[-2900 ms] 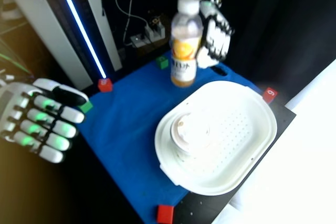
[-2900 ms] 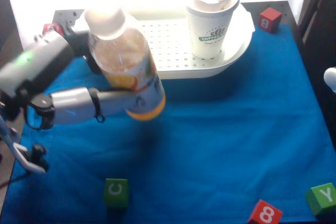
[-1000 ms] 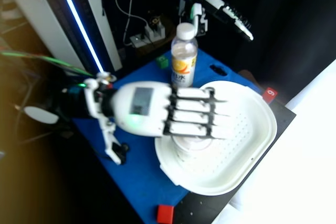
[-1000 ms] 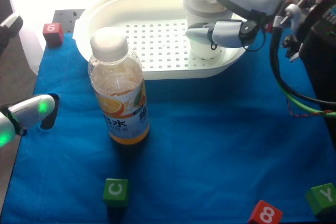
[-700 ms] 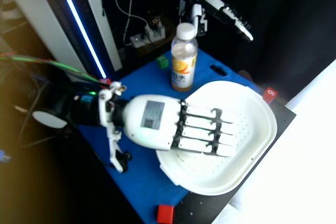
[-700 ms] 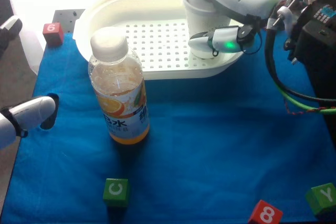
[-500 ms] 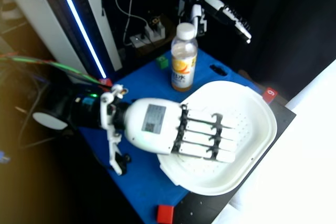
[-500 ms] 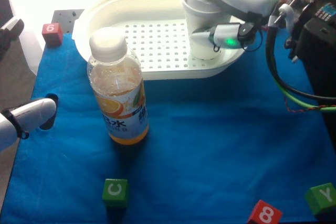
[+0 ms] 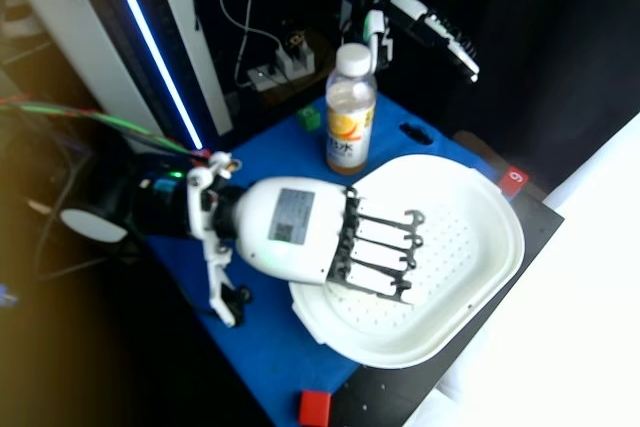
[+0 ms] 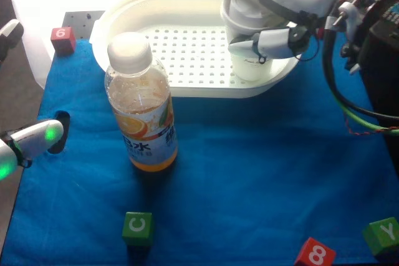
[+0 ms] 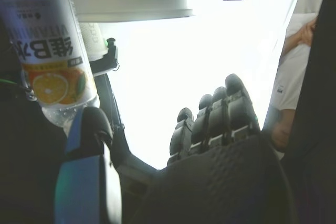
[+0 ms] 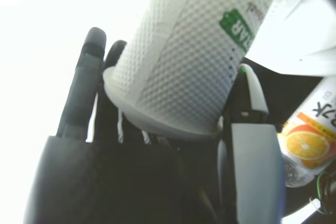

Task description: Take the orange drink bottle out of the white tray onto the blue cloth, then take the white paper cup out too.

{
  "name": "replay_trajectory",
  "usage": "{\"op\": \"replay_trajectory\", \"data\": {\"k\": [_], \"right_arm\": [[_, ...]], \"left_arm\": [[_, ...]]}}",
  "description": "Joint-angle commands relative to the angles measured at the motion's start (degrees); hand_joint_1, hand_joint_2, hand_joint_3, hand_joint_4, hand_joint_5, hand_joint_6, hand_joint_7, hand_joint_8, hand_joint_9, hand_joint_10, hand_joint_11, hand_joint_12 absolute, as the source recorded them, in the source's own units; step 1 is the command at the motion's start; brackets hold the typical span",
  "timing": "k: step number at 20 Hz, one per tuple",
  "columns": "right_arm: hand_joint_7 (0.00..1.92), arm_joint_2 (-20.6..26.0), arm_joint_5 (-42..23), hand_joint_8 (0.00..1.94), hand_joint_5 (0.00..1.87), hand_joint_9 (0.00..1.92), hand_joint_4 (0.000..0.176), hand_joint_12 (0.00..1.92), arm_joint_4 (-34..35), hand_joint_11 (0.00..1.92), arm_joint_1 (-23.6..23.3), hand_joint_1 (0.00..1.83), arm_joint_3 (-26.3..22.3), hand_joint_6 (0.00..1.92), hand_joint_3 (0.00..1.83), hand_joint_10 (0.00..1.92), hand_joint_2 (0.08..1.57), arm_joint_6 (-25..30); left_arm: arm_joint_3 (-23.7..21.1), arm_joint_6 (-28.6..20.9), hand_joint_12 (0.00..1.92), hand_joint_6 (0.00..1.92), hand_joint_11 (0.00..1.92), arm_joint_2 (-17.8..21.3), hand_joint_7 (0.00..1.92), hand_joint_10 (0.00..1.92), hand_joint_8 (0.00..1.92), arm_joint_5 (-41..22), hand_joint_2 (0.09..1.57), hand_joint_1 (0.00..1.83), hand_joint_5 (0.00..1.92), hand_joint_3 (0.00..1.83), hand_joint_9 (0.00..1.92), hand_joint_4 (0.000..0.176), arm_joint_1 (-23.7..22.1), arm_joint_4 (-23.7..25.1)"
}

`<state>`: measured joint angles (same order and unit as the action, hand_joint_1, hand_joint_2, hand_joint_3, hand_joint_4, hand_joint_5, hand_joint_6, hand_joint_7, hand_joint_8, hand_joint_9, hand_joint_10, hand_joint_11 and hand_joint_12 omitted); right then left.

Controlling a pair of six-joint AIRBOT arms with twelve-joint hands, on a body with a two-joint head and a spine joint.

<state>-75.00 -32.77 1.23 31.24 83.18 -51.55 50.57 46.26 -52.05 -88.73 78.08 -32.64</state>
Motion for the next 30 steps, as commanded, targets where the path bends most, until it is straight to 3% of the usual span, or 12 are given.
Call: {"op": "replay_trajectory", "data": {"k": [1,6,9,14,18,19,21,23,24,27,29,30], "right_arm": [[0.26,0.8,-9.37,0.86,0.15,0.26,0.0,1.9,0.28,0.25,-1.04,0.89,-0.48,0.92,0.0,1.38,1.21,0.34],[0.15,7.3,-19.57,1.27,0.06,0.2,0.0,1.92,-0.81,0.2,-1.2,0.86,-7.87,1.06,0.0,1.66,1.25,0.35],[0.26,11.42,-24.85,1.35,0.08,0.39,0.0,1.92,-2.31,0.52,-0.98,0.9,-13.68,1.08,0.0,1.74,1.22,0.49],[0.21,17.02,-30.92,1.05,0.11,0.17,0.0,1.92,-8.99,0.19,6.96,0.87,-18.8,0.94,0.01,1.6,1.26,11.09],[0.19,20.1,-30.58,1.08,0.12,0.2,0.0,1.88,-10.8,0.18,11.9,0.76,-22.13,0.94,0.0,1.54,1.27,11.12],[0.14,20.1,-29.52,1.29,0.11,0.14,0.0,1.92,-10.16,0.15,13.62,0.79,-22.07,0.97,0.0,1.7,1.26,11.13],[0.09,19.76,-27.54,1.28,0.01,0.1,0.0,1.92,-9.93,0.13,15.18,0.72,-21.96,1.03,0.01,1.67,1.29,11.13],[0.17,18.84,-26.15,1.13,0.09,0.18,0.0,1.92,-10.09,0.21,16.19,0.8,-21.73,0.96,0.0,1.64,1.27,11.12],[0.18,18.36,-25.44,1.08,0.09,0.18,0.0,1.92,-10.09,0.18,16.96,0.82,-21.7,0.94,0.0,1.57,1.26,11.12],[0.13,18.0,-24.53,0.35,0.0,0.07,0.0,1.66,-10.34,0.0,17.66,0.61,-22.18,0.69,0.0,0.96,1.23,11.15],[0.01,18.3,-24.49,0.03,0.0,0.0,0.0,1.2,-10.55,0.0,17.77,0.54,-22.82,0.07,0.0,0.18,1.13,11.37],[0.0,18.57,-24.53,0.0,0.0,0.0,0.021,0.95,-10.55,0.0,17.78,0.52,-23.21,0.01,0.0,0.04,1.1,11.41]], "left_arm": [[0.15,-0.56,0.23,0.0,0.0,-0.03,0.0,0.0,0.0,-7.24,1.03,0.68,0.03,0.0,0.0,0.159,-0.1,0.79],[0.15,-0.56,0.27,0.0,0.0,-0.01,0.0,0.0,0.0,-7.43,1.01,0.7,0.04,0.0,0.0,0.162,-0.1,0.6],[0.13,-0.56,0.4,0.0,0.0,-0.01,0.0,0.0,0.0,-7.82,1.01,0.68,0.03,0.0,0.01,0.175,0.0,0.39],[-0.28,-1.13,0.38,0.01,0.0,-0.03,0.0,0.0,0.0,-9.36,1.01,0.7,0.04,0.0,0.01,0.154,1.25,-0.91],[-0.38,-1.27,0.32,0.0,0.0,-0.12,0.0,0.0,0.0,-9.92,1.03,0.72,0.04,0.0,0.0,0.129,1.51,-1.34],[-0.38,-1.27,0.35,0.0,0.0,-0.24,0.0,0.0,0.0,-10.19,1.04,0.68,0.03,0.0,0.0,0.123,1.51,-1.46],[-0.43,-1.31,0.33,0.0,0.0,-0.29,0.0,0.0,0.0,-10.29,1.04,0.7,0.03,0.0,0.0,0.154,1.51,-1.51],[-0.47,-1.35,0.28,0.0,0.0,-0.28,0.0,0.0,0.0,-10.29,1.05,0.68,0.03,0.0,0.01,0.152,1.51,-1.67],[-0.47,-1.38,0.27,0.0,0.0,-0.28,0.0,0.0,0.0,-10.29,1.05,0.69,0.03,0.0,0.01,0.135,1.51,-1.68],[-0.51,-1.51,0.36,0.0,0.0,-0.24,0.0,0.0,0.0,-10.31,1.08,0.66,0.02,0.01,0.02,0.104,1.5,-1.68],[-0.55,-1.61,0.36,0.0,0.0,-0.22,0.0,0.0,0.0,-10.37,1.09,0.57,0.0,0.01,0.01,0.136,1.5,-1.69],[-0.55,-1.69,0.4,0.0,0.0,-0.22,0.0,0.0,0.0,-10.39,1.09,0.55,0.0,0.0,0.01,0.134,1.5,-1.69]]}}
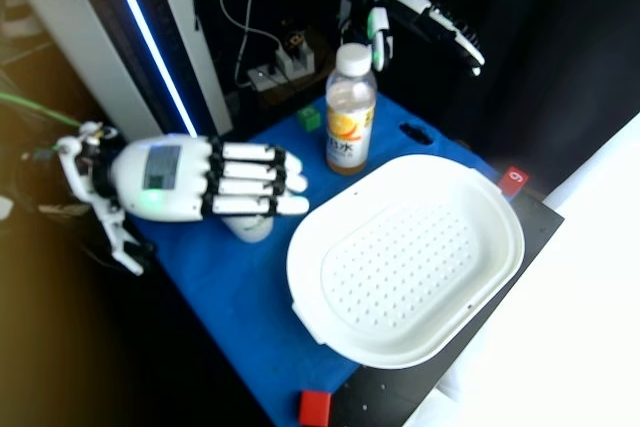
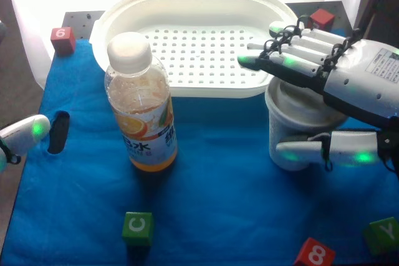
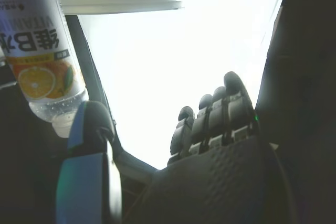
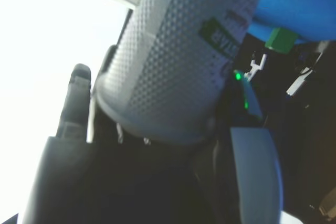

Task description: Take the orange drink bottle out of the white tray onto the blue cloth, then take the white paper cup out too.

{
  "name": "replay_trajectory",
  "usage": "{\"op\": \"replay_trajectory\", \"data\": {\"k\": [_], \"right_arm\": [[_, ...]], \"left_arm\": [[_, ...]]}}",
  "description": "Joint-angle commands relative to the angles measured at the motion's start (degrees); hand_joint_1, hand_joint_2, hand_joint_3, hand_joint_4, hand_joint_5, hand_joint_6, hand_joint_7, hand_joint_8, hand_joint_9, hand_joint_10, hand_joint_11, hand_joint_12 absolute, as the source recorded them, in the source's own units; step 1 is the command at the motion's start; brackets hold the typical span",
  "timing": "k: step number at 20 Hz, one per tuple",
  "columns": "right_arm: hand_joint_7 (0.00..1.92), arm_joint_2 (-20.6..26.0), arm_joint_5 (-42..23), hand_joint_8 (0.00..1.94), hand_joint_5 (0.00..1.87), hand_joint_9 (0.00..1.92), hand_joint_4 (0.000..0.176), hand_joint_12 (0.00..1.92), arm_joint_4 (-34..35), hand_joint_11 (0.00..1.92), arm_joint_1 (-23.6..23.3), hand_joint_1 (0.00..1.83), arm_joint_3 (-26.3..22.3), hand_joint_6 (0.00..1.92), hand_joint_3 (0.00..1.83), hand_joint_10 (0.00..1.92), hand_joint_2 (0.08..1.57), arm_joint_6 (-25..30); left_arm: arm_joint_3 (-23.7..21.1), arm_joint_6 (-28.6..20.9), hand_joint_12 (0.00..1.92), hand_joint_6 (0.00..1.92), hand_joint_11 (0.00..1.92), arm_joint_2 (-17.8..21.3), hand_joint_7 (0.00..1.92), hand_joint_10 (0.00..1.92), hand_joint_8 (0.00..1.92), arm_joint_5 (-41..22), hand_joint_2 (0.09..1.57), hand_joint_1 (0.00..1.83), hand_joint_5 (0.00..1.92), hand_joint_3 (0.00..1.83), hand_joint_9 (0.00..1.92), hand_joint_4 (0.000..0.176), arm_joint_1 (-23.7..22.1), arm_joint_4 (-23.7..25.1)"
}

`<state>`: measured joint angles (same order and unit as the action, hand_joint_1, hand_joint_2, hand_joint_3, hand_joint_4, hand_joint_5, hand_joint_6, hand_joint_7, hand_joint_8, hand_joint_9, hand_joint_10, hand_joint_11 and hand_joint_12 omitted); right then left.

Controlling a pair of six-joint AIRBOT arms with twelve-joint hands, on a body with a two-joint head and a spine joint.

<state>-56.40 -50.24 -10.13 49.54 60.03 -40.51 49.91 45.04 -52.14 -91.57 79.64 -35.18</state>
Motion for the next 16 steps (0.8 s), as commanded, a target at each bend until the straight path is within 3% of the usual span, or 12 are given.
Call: {"op": "replay_trajectory", "data": {"k": [1,2,3,6,9,10,11,12,13,14,15,16], "right_arm": [[0.0,0.25,-7.13,0.0,0.0,0.0,0.042,0.74,0.82,0.0,-0.52,0.45,-0.4,0.0,0.0,0.01,1.09,0.37],[0.0,0.62,-7.53,0.0,0.0,0.0,0.094,0.24,0.85,0.0,-0.52,0.34,-0.7,0.0,0.0,0.0,1.07,0.37],[0.0,1.12,-8.15,0.0,0.0,0.0,0.123,0.05,0.88,0.0,-0.52,0.34,-1.09,0.0,0.0,0.0,1.03,0.37],[0.0,2.02,-10.78,0.0,0.0,0.0,0.138,0.0,1.22,0.0,-0.51,0.33,-2.09,0.0,0.0,0.0,0.98,0.36],[0.0,3.56,-14.21,0.0,0.0,0.0,0.156,0.0,1.66,0.0,-0.49,0.33,-3.23,0.0,0.0,0.0,0.97,0.36],[0.0,4.38,-15.9,0.0,0.0,0.0,0.163,0.0,2.03,0.0,-0.49,0.3,-3.69,0.0,0.0,0.0,0.97,0.36],[0.0,5.27,-17.56,0.0,0.0,0.0,0.151,0.0,2.56,0.0,-0.34,0.29,-4.13,0.0,0.0,0.0,0.96,0.36],[0.0,5.96,-19.17,0.0,0.0,0.0,0.114,0.0,3.05,0.0,-0.13,0.35,-4.57,0.0,0.0,0.0,0.96,0.36],[0.0,7.02,-21.45,0.0,0.0,0.0,0.107,0.0,3.85,0.0,0.3,0.27,-5.15,0.0,0.0,0.0,1.0,0.34],[0.0,7.79,-23.68,0.0,0.0,0.0,0.094,0.0,4.96,0.0,0.84,0.23,-5.46,0.0,0.0,0.0,1.02,0.32],[0.0,8.34,-25.7,0.0,0.0,0.0,0.056,0.0,6.49,0.0,1.57,0.11,-5.57,0.0,0.02,0.0,1.1,0.19],[0.0,8.47,-26.49,0.0,0.0,0.0,0.059,0.0,7.23,0.0,1.96,0.03,-5.58,0.0,0.04,0.0,1.14,0.06]], "left_arm": [[0.11,-0.48,0.4,0.0,0.0,-0.14,0.0,0.0,0.0,-7.55,1.09,0.55,0.0,0.0,0.01,0.122,-0.05,0.84],[0.11,-0.56,0.4,0.0,0.0,-0.15,0.0,0.0,0.0,-7.55,1.1,0.55,0.0,0.01,0.0,0.109,-0.05,0.82],[0.11,-0.62,0.24,0.0,0.0,-0.17,0.0,0.0,0.0,-7.55,1.12,0.54,0.0,0.01,0.0,0.115,-0.03,0.82],[0.12,-0.64,0.12,0.0,0.0,-0.17,0.0,0.0,0.0,-7.55,1.12,0.53,0.0,0.0,0.0,0.133,-0.03,0.79],[0.12,-0.65,0.22,0.0,0.0,-0.13,0.0,0.0,0.0,-7.56,1.12,0.55,0.0,0.0,0.01,0.142,-0.04,1.15],[0.09,-0.65,0.28,0.0,0.0,-0.13,0.0,0.0,0.0,-7.56,1.11,0.54,0.0,0.0,0.0,0.13,-0.04,1.33],[0.02,-0.65,0.29,0.0,0.0,-0.1,0.0,0.0,0.0,-7.56,1.11,0.54,0.0,0.0,0.0,0.12,-0.04,1.59],[-0.01,-0.66,0.29,0.0,0.0,-0.02,0.0,0.0,0.0,-7.56,1.11,0.52,0.0,0.0,0.0,0.111,-0.05,1.89],[0.0,-0.66,0.16,0.0,0.0,0.18,0.0,0.0,0.0,-7.57,1.11,0.53,0.0,0.0,0.0,0.11,-0.06,2.39],[0.06,-0.64,0.07,0.0,0.0,0.47,0.0,0.0,0.0,-7.57,1.11,0.54,0.0,0.0,0.0,0.13,-0.14,2.93],[0.13,-0.6,0.07,0.0,0.0,0.64,0.0,0.0,0.0,-7.58,1.12,0.53,0.0,0.0,0.0,0.134,-0.34,3.24],[0.17,-0.6,0.07,0.0,0.0,0.64,0.0,0.0,0.0,-7.58,1.11,0.54,0.0,0.0,0.0,0.143,-0.37,3.26]]}}
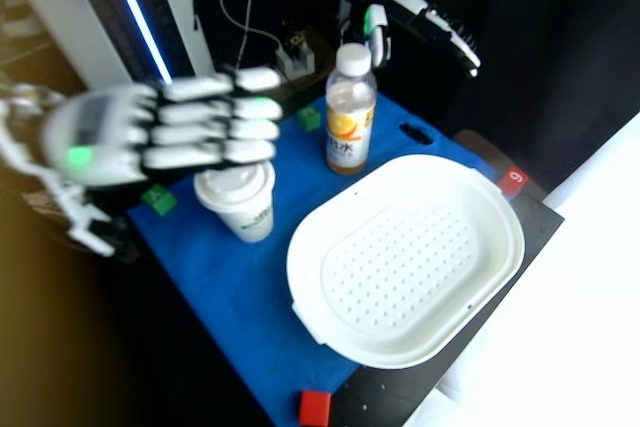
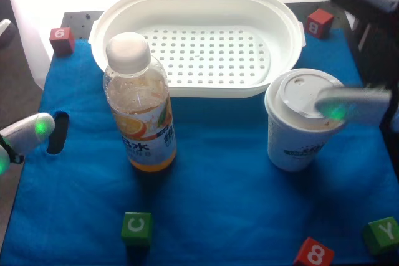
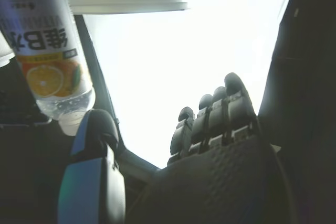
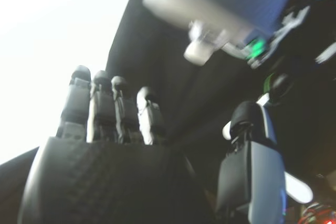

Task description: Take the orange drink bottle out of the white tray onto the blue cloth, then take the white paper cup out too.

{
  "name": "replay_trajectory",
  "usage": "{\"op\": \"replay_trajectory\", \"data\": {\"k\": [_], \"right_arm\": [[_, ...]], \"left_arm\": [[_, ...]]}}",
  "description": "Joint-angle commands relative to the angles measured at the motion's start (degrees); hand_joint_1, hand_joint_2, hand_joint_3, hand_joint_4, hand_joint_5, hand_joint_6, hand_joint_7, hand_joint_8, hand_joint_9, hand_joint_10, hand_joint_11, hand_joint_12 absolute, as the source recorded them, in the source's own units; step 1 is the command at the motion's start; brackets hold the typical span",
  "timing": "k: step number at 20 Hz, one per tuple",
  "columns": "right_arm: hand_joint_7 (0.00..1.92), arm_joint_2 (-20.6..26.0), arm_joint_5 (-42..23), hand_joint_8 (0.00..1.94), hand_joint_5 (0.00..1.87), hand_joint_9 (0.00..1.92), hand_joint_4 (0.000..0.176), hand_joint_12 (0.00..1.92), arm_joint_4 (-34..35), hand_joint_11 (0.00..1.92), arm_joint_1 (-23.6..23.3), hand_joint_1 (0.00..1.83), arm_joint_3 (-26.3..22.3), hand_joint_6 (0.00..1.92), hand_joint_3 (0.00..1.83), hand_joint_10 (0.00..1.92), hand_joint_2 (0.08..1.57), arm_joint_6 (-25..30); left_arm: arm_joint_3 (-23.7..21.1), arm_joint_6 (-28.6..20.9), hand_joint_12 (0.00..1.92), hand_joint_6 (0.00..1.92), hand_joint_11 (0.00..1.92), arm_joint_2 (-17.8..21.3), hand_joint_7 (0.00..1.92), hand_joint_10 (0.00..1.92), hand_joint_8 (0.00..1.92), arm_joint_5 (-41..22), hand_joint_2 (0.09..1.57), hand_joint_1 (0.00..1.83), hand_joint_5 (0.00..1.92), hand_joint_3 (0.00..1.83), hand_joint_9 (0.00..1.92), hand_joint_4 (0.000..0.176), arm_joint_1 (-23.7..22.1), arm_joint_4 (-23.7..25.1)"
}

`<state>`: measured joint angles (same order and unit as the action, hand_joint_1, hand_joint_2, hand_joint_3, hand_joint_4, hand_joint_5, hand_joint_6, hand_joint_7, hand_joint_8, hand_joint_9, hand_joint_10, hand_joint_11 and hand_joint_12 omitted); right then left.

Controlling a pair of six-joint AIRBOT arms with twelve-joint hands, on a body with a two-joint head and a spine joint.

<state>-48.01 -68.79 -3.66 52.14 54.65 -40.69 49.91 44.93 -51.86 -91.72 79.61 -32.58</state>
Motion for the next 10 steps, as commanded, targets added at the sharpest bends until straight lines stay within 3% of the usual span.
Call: {"op": "replay_trajectory", "data": {"k": [1,3,4,5,9,10], "right_arm": [[0.0,0.31,-9.64,0.0,0.0,0.0,0.051,0.0,2.64,0.0,0.24,0.0,-0.21,0.0,0.07,0.0,1.21,-0.33],[0.0,0.65,-13.4,0.0,0.0,0.0,0.0,0.0,6.86,0.0,2.1,0.0,-0.36,0.0,0.03,0.0,1.35,-2.06],[0.0,0.83,-14.87,0.0,0.0,0.0,0.0,0.0,8.97,0.0,2.94,0.01,-0.43,0.0,0.04,0.0,1.39,-2.96],[0.0,0.96,-16.02,0.0,0.0,0.0,0.0,0.0,10.7,0.0,3.6,0.15,-0.43,0.0,0.03,0.0,1.41,-3.62],[0.0,1.89,-17.03,0.0,0.0,0.0,0.0,0.0,14.74,0.0,4.19,0.51,-0.42,0.0,0.0,0.0,1.39,-5.7],[0.0,2.05,-17.03,0.0,0.0,0.0,0.017,0.0,15.29,0.0,4.19,0.54,-0.41,0.0,0.0,0.0,1.37,-6.03]], "left_arm": [[0.22,-0.52,0.04,0.0,0.0,0.31,0.0,0.0,0.0,-7.43,1.13,0.56,0.0,0.0,0.0,0.136,-0.37,0.62],[0.38,-0.53,0.03,0.01,0.0,0.5,0.0,0.0,0.0,-7.42,1.12,0.59,0.02,0.0,0.0,0.116,-0.75,0.94],[0.46,-0.52,0.03,0.01,0.0,0.68,0.0,0.0,0.0,-7.42,1.14,0.6,0.02,0.0,0.0,0.09,-0.9,1.17],[0.61,-0.52,0.07,0.0,0.0,0.85,0.0,0.0,0.0,-7.42,1.16,0.61,0.02,0.0,0.01,0.071,-1.1,1.53],[1.46,-0.51,0.2,0.0,0.0,1.65,0.0,0.0,0.0,-7.42,1.16,0.51,0.02,0.0,0.01,0.076,-2.05,2.97],[1.62,-0.51,0.32,0.0,0.0,1.89,0.0,0.01,0.0,-7.42,1.15,0.52,0.04,0.0,0.04,0.07,-2.33,3.36]]}}
